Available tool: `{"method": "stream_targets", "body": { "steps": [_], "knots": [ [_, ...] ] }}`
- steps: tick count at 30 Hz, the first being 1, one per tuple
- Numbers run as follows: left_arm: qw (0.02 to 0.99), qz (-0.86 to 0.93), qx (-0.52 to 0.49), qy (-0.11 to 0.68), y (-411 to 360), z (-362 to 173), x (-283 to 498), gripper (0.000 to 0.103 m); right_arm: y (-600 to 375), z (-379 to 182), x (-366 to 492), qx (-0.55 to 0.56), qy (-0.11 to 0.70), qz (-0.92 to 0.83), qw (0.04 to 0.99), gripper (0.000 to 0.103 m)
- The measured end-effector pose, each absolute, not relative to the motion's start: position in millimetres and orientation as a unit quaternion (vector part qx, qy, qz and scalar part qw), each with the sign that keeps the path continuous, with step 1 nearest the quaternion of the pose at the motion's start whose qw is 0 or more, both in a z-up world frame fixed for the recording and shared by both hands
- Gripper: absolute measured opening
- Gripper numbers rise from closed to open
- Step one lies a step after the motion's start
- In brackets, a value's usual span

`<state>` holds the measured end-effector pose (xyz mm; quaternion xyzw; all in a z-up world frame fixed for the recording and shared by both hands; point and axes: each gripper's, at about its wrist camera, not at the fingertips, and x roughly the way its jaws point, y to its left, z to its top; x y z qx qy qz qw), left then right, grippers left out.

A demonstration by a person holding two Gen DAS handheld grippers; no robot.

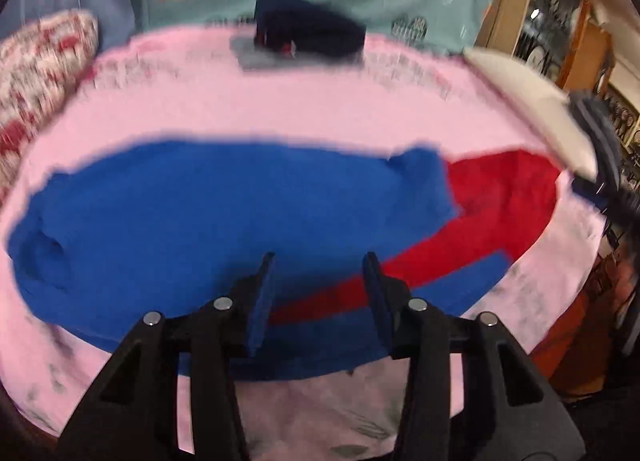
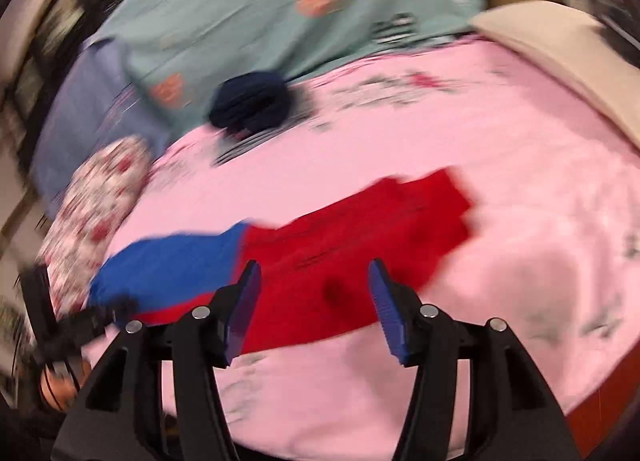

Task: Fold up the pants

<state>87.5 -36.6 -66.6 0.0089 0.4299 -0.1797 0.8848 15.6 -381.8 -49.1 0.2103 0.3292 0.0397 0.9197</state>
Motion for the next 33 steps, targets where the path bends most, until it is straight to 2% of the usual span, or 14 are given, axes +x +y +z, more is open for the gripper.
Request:
{"method": "stream_targets", "body": {
  "steps": [3,9,12,13,14,15,17,22,24,27,30,31,32,33],
  "knots": [
    [0.897,-0.168,0.061,0.404,-46,-78,69,0.044,-421,-66,20,0.258,0.349,0.015,0.901,0.057],
    [0.908,-0.202,0.049,0.363,-49,-45,55,0.044,-444,-104,55,0.349,0.38,0.043,0.856,0.058],
    [0.908,-0.252,0.068,0.328,-83,-24,45,0.058,-445,-112,70,0.356,0.384,0.038,0.851,0.058],
    [0.905,-0.267,0.07,0.324,-95,-21,45,0.06,-446,-113,73,0.355,0.38,0.039,0.853,0.055],
    [0.897,-0.29,0.076,0.325,-112,-22,47,0.06,-446,-114,74,0.353,0.378,0.04,0.855,0.038],
    [0.891,-0.302,0.083,0.328,-126,-24,48,0.06,-446,-116,77,0.358,0.377,0.043,0.853,0.031],
    [0.876,-0.326,0.102,0.34,-153,-38,50,0.06,-448,-119,77,0.376,0.362,0.052,0.851,0.023],
    [0.862,-0.304,0.114,0.389,-179,-77,73,0.061,-424,-66,51,0.28,0.293,0.046,0.913,0.018],
    [0.861,-0.3,0.101,0.397,-179,-79,79,0.061,-415,-55,56,0.231,0.311,0.018,0.922,0.018],
    [0.86,-0.297,0.111,0.401,-181,-81,79,0.061,-429,-88,83,0.249,0.389,-0.012,0.887,0.018],
    [0.861,-0.296,0.112,0.399,-176,-76,76,0.061,-438,-105,86,0.275,0.402,-0.002,0.873,0.021],
    [0.861,-0.303,0.097,0.398,-172,-70,75,0.059,-439,-103,83,0.276,0.398,-0.001,0.875,0.034],
    [0.863,-0.312,0.085,0.389,-168,-61,72,0.059,-442,-100,76,0.285,0.389,-0.007,0.876,0.056],
    [0.868,-0.316,0.081,0.376,-168,-51,71,0.059,-447,-98,70,0.293,0.38,-0.022,0.877,0.062]
  ]
}}
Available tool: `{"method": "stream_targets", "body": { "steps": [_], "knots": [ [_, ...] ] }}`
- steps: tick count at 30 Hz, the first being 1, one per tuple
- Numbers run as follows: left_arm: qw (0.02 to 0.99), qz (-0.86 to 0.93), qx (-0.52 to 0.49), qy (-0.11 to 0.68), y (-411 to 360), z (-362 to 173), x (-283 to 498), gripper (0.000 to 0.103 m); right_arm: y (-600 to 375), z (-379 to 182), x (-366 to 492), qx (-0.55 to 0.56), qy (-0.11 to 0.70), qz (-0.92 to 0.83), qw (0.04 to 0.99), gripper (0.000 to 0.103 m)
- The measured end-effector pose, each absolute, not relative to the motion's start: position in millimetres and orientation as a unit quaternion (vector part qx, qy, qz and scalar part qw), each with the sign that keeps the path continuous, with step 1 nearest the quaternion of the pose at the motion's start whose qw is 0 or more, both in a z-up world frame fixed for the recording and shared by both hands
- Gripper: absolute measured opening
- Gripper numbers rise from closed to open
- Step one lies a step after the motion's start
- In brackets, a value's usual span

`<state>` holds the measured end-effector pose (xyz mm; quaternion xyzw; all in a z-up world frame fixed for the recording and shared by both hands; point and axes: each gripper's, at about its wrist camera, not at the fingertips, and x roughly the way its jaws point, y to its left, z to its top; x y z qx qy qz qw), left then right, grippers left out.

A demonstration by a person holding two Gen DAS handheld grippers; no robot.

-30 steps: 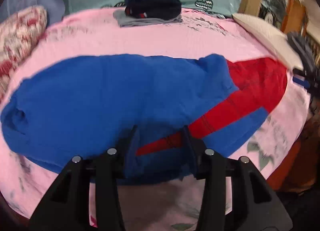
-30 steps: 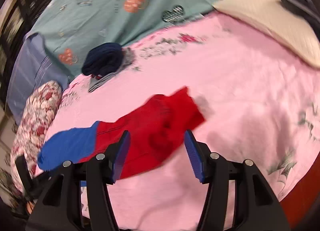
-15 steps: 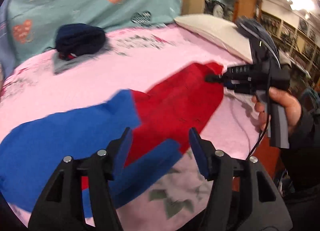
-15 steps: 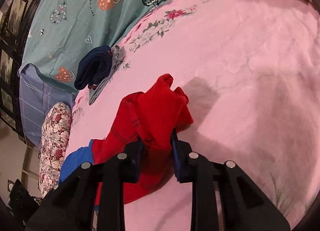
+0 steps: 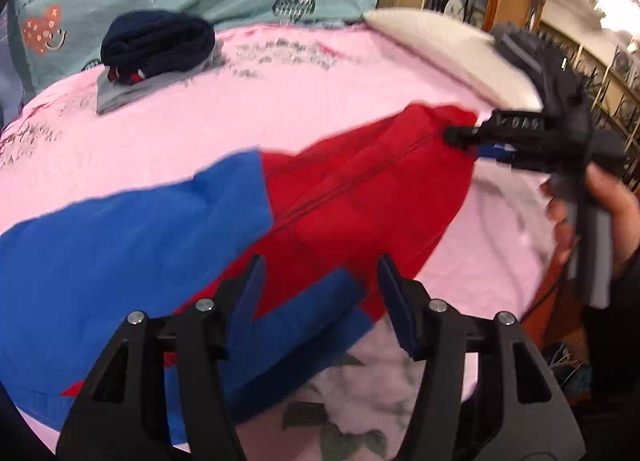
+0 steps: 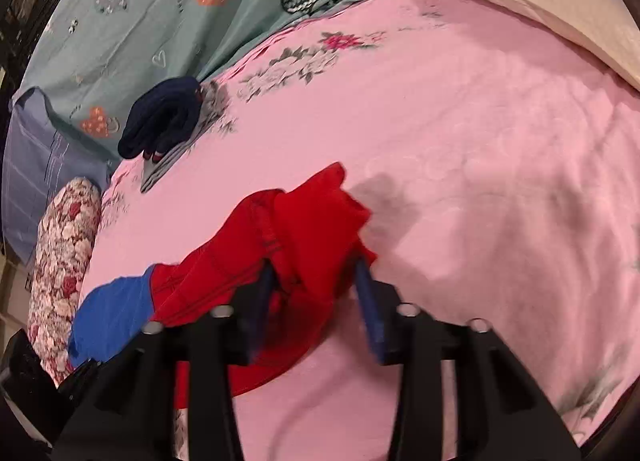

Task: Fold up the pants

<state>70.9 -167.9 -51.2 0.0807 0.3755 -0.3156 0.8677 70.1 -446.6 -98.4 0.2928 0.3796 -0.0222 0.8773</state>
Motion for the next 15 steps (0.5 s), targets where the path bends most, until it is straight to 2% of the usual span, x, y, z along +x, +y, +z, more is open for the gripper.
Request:
{"method": "stream_targets", "body": {
  "steps": [1,2,4,5,7,9,10,11,12,14,15],
  "knots": [
    [0.874,-0.317,0.079,0.359,-168,-42,68,0.061,-451,-97,64,0.302,0.367,-0.032,0.879,0.066],
    [0.885,-0.313,0.078,0.337,-166,-33,65,0.072,-455,-97,61,0.312,0.359,-0.032,0.879,0.066],
    [0.896,-0.286,0.081,0.33,-166,-35,70,0.083,-462,-105,62,0.333,0.358,-0.023,0.872,0.066],
    [0.891,-0.28,0.081,0.348,-167,-41,77,0.083,-464,-111,63,0.351,0.359,-0.013,0.865,0.066],
    [0.846,-0.294,0.051,0.443,-169,-74,98,0.079,-460,-116,66,0.363,0.354,0.004,0.862,0.067],
    [0.847,-0.298,0.064,0.434,-170,-78,90,0.08,-454,-116,68,0.359,0.355,0.023,0.863,0.067],
    [0.841,-0.313,0.07,0.436,-173,-77,83,0.08,-450,-115,69,0.348,0.354,0.02,0.868,0.064],
    [0.834,-0.331,0.072,0.436,-175,-75,75,0.08,-446,-113,70,0.332,0.358,0.019,0.873,0.042],
    [0.832,-0.337,0.078,0.433,-176,-74,71,0.08,-441,-113,73,0.319,0.367,0.03,0.873,0.029],
    [0.834,-0.343,0.071,0.427,-171,-67,67,0.079,-435,-111,70,0.294,0.372,0.025,0.88,0.023],
    [0.838,-0.343,0.054,0.422,-164,-61,68,0.079,-435,-111,67,0.285,0.374,0.021,0.882,0.023]
  ]
}}
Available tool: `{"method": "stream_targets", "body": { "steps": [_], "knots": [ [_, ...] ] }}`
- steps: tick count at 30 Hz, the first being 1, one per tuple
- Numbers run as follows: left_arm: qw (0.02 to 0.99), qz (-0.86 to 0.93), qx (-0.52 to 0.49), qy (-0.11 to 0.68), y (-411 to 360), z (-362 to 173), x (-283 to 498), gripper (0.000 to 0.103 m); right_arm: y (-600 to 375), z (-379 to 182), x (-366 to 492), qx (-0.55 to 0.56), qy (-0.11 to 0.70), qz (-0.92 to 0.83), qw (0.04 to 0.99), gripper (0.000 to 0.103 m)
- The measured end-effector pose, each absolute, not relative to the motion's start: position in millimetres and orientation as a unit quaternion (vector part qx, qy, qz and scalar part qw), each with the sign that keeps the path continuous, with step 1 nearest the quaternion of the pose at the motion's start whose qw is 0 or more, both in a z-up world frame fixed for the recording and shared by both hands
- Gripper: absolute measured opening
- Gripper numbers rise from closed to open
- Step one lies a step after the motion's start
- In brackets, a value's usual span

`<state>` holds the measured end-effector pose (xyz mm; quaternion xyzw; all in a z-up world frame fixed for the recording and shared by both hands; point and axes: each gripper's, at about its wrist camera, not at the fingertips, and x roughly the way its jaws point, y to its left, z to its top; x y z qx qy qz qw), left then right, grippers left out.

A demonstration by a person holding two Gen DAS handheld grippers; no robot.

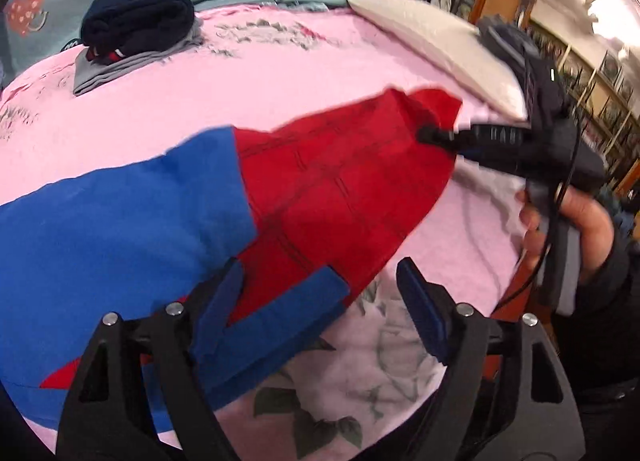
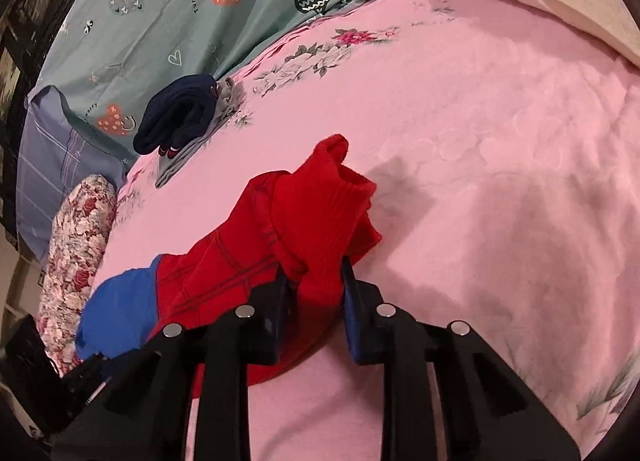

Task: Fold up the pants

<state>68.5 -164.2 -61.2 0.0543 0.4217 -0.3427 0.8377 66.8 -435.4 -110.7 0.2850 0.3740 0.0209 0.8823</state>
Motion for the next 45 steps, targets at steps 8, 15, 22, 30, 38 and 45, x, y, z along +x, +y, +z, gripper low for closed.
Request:
{"method": "stream_targets", "body": {
  "steps": [8,15,22,30,38,45],
  "knots": [
    [0.882,-0.238,0.004,0.407,-126,-31,140,0.081,-443,-49,32,0.214,0.297,-0.065,0.928,0.056],
    [0.863,-0.185,0.047,0.468,-132,-79,176,0.081,-389,-65,106,0.182,0.39,0.028,0.902,0.055],
    [0.887,-0.19,-0.015,0.421,-46,-31,142,0.084,-373,-46,127,0.208,0.409,0.106,0.882,0.062],
    [0.868,-0.113,0.052,0.48,24,-79,131,0.087,-200,-31,243,0.172,0.48,0.306,0.804,0.078],
    [0.869,-0.134,0.059,0.472,31,-81,110,0.087,-111,-103,308,0.167,0.584,0.346,0.715,0.078],
    [0.87,-0.141,0.057,0.469,32,-85,111,0.088,-123,-98,271,0.241,0.623,0.412,0.62,0.078]
  ]
}}
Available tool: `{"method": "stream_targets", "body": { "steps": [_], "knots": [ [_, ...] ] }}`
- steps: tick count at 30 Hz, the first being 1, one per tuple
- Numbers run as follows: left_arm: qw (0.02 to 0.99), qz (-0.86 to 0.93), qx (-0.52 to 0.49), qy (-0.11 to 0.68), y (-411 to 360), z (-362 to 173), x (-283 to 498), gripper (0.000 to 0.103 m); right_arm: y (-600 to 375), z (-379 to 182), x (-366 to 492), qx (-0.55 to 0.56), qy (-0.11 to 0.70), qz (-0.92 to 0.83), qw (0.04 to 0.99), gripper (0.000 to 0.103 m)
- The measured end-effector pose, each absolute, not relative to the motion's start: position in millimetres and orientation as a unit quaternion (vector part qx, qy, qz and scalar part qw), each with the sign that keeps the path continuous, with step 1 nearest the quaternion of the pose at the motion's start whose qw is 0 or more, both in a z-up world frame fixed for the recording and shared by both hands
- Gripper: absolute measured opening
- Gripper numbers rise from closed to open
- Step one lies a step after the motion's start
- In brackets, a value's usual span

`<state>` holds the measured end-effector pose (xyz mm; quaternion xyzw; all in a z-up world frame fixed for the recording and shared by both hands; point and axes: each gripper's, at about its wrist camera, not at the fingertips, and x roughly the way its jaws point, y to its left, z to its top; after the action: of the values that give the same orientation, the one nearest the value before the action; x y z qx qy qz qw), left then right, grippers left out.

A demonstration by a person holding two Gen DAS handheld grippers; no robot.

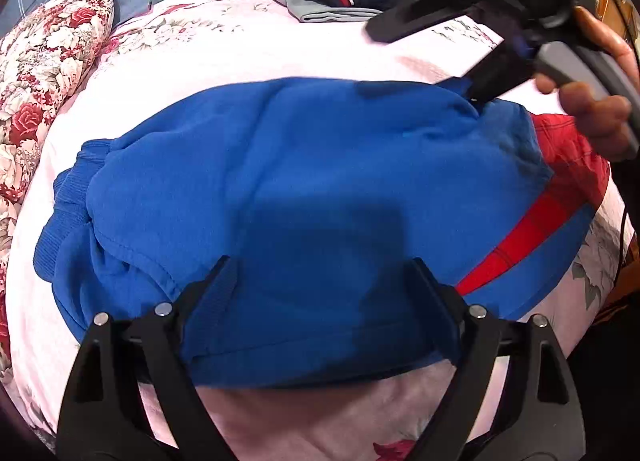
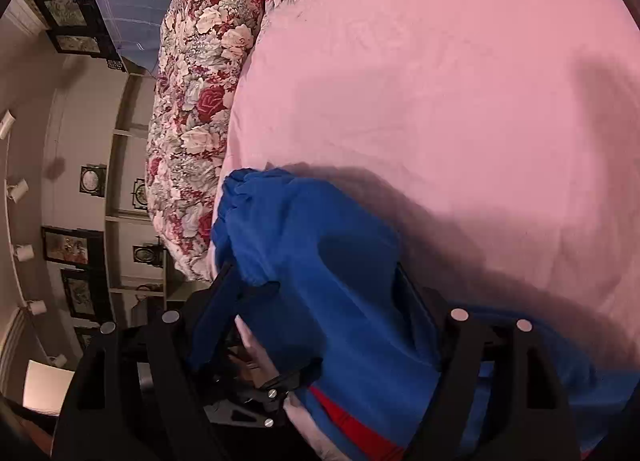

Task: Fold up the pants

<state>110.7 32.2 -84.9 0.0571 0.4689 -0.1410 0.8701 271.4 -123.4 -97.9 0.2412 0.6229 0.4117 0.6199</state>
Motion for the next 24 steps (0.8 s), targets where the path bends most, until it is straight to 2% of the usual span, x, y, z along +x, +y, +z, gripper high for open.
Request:
{"method": "stream_targets", "body": {
  "steps": [4,11,15,24],
  "knots": [
    [0.872,-0.141,0.054,0.466,32,-85,110,0.088,-126,-92,263,0.265,0.635,0.424,0.589,0.078],
    [0.873,-0.138,0.054,0.465,31,-86,109,0.088,-98,-100,237,0.242,0.663,0.447,0.55,0.082],
    [0.874,-0.139,0.054,0.463,31,-86,110,0.088,-96,-101,227,0.211,0.66,0.434,0.577,0.081],
    [0.876,-0.138,0.053,0.46,30,-85,109,0.088,-124,-77,229,0.191,0.593,0.366,0.692,0.081]
  ]
}}
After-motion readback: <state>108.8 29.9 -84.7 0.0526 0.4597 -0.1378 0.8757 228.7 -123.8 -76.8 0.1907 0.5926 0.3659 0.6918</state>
